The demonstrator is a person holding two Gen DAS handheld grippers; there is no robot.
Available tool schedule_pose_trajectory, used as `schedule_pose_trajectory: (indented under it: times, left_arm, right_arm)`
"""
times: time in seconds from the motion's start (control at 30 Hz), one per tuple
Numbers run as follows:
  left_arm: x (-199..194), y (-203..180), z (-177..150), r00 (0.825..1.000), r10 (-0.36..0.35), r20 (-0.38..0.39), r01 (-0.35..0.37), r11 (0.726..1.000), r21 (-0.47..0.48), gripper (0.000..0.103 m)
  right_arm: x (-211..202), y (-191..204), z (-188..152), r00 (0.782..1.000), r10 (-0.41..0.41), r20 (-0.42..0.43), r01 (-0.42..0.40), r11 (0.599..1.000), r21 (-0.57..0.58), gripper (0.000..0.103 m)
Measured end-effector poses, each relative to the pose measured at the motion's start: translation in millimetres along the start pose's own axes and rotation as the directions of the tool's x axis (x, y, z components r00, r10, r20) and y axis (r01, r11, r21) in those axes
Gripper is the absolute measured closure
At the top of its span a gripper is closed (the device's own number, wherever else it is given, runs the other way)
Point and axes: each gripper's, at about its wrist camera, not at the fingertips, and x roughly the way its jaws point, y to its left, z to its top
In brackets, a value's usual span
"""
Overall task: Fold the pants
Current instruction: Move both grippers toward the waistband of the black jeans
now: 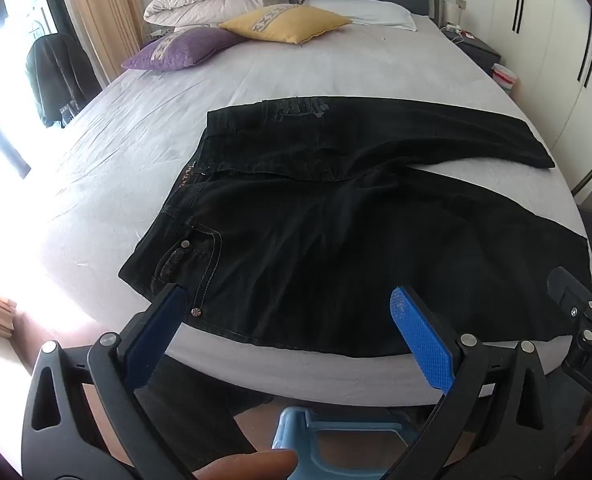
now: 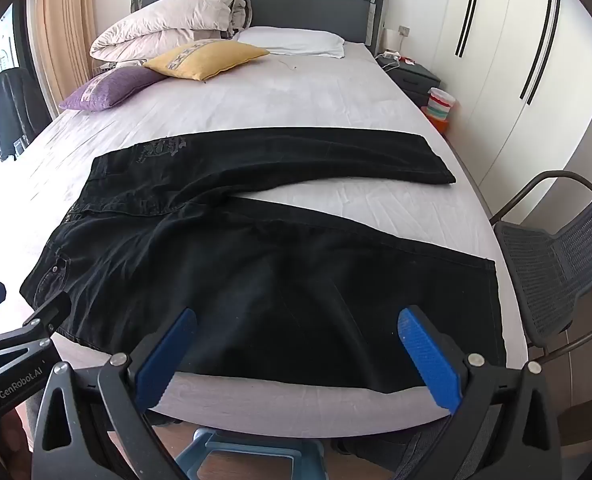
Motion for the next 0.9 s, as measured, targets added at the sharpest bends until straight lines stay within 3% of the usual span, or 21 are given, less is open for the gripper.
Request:
schedule_pose_trajectory:
  times: [0.7, 0.9]
  left_arm:
    - [0.7, 2.1, -0.9, 1.000, 0.007, 0.004, -0.007, 1.000, 0.006, 0.000]
    - [-0.6, 2.5, 5.8, 0.999, 0.038, 0.029, -0.038, 0.999, 0.007, 0.000]
  right_arm:
    - [0.8, -0.7, 0.1, 1.000, -0.001, -0.001, 0.001, 1.000, 0.000, 0.000]
    - [3.1, -3.0, 3.7, 1.000, 0.010, 0.001, -0.010, 1.000, -0.005, 0.000]
